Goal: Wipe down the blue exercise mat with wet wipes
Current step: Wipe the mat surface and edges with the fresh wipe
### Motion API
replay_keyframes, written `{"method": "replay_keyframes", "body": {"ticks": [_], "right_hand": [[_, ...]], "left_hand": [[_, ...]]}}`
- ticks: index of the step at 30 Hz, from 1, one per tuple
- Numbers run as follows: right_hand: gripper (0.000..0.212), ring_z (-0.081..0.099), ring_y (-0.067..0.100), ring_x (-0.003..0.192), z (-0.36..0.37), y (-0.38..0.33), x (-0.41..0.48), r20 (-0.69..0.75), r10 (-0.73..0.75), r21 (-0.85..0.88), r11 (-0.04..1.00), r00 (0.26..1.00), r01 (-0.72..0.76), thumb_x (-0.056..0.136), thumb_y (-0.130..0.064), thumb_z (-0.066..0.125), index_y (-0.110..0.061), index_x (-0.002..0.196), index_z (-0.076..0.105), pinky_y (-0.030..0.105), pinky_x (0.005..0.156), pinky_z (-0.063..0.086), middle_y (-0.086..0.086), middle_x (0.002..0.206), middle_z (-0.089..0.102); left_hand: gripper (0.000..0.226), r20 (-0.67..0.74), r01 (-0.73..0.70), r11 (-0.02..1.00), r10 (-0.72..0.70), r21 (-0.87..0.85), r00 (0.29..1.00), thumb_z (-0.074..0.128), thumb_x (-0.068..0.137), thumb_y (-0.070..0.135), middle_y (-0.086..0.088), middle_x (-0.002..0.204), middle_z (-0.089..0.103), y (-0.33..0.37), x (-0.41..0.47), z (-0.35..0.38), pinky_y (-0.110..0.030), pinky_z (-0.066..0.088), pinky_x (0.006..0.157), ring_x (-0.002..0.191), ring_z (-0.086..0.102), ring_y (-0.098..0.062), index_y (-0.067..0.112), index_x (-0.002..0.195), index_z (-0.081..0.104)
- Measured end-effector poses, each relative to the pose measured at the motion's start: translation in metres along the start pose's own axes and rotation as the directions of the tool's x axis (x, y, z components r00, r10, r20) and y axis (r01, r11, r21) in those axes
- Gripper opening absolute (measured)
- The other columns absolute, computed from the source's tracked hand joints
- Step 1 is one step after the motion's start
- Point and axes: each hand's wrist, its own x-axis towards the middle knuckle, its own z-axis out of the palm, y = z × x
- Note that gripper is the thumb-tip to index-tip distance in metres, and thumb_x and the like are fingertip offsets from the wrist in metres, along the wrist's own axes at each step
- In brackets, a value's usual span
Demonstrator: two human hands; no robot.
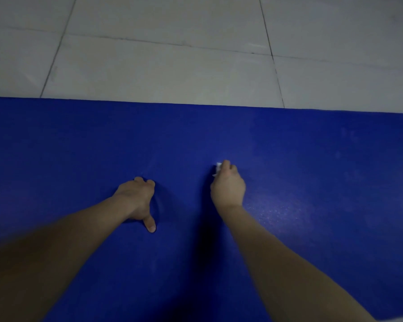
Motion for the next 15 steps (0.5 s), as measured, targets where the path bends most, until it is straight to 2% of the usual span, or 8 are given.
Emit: {"method": "replay_keyframes", "body": {"ticks": [3,5,7,10,12,15], "right_hand": [[0.009,0.061,0.028,0.072,0.014,-0.033,-0.018,0.040,-0.185,0.021,0.983,0.982,0.184,0.094,-0.009,0.059,-0.009,0.103,0.056,0.031,0.055,0.034,0.013,0.095,0.062],[0.016,0.051,0.019,0.060,0.014,-0.037,-0.023,0.064,-0.300,0.021,0.954,0.952,0.299,0.086,-0.007,0.070,-0.010,0.097,0.057,0.028,0.049,0.031,0.009,0.085,0.061],[0.024,0.052,0.019,0.054,0.007,-0.025,-0.016,0.042,-0.381,-0.013,0.924,0.924,0.382,0.077,-0.006,0.078,-0.011,0.089,0.058,0.024,0.043,0.029,0.006,0.078,0.060],[0.010,0.064,0.031,0.076,-0.007,0.017,0.008,0.037,-0.274,-0.027,0.961,0.961,0.275,0.093,-0.015,0.064,-0.009,0.099,0.059,0.031,0.053,0.038,0.010,0.097,0.064],[0.014,0.064,0.034,0.088,-0.022,0.053,0.027,0.011,-0.141,-0.072,0.987,0.990,0.142,0.098,-0.020,0.057,-0.008,0.105,0.057,0.034,0.061,0.041,0.012,0.106,0.063],[0.018,0.063,0.036,0.093,-0.048,0.103,0.048,-0.016,0.051,-0.148,0.988,0.999,-0.053,0.097,-0.017,0.056,-0.007,0.111,0.054,0.036,0.065,0.041,0.015,0.111,0.062]], "left_hand": [[0.124,0.001,0.001,1.000,-0.001,0.002,1.000,0.092,0.047,0.066,-0.003,0.134,0.043,0.000,0.000,0.001,-0.033,0.055,0.087,0.110,0.054,-0.020,0.018,0.146,0.033],[0.125,-0.001,0.003,1.000,-0.002,0.006,1.000,0.091,0.048,0.066,-0.004,0.136,0.042,0.000,-0.001,0.000,-0.031,0.054,0.086,0.112,0.054,-0.021,0.018,0.146,0.032],[0.125,-0.007,0.004,1.000,-0.004,0.001,1.000,0.091,0.048,0.066,-0.004,0.136,0.042,0.000,-0.002,0.000,-0.032,0.053,0.089,0.116,0.053,-0.021,0.018,0.146,0.032],[0.124,-0.006,0.001,1.000,-0.001,-0.013,1.000,0.092,0.048,0.065,-0.003,0.135,0.043,0.000,-0.003,0.000,-0.034,0.053,0.092,0.116,0.052,-0.021,0.019,0.146,0.032],[0.123,-0.006,0.001,1.000,-0.001,-0.020,1.000,0.092,0.049,0.064,-0.003,0.135,0.043,-0.001,-0.002,0.000,-0.034,0.054,0.091,0.116,0.053,-0.021,0.018,0.146,0.032],[0.121,-0.010,-0.001,1.000,0.001,-0.023,1.000,0.093,0.049,0.063,-0.003,0.133,0.043,0.000,-0.001,0.001,-0.034,0.054,0.091,0.114,0.053,-0.020,0.019,0.144,0.033]]}}
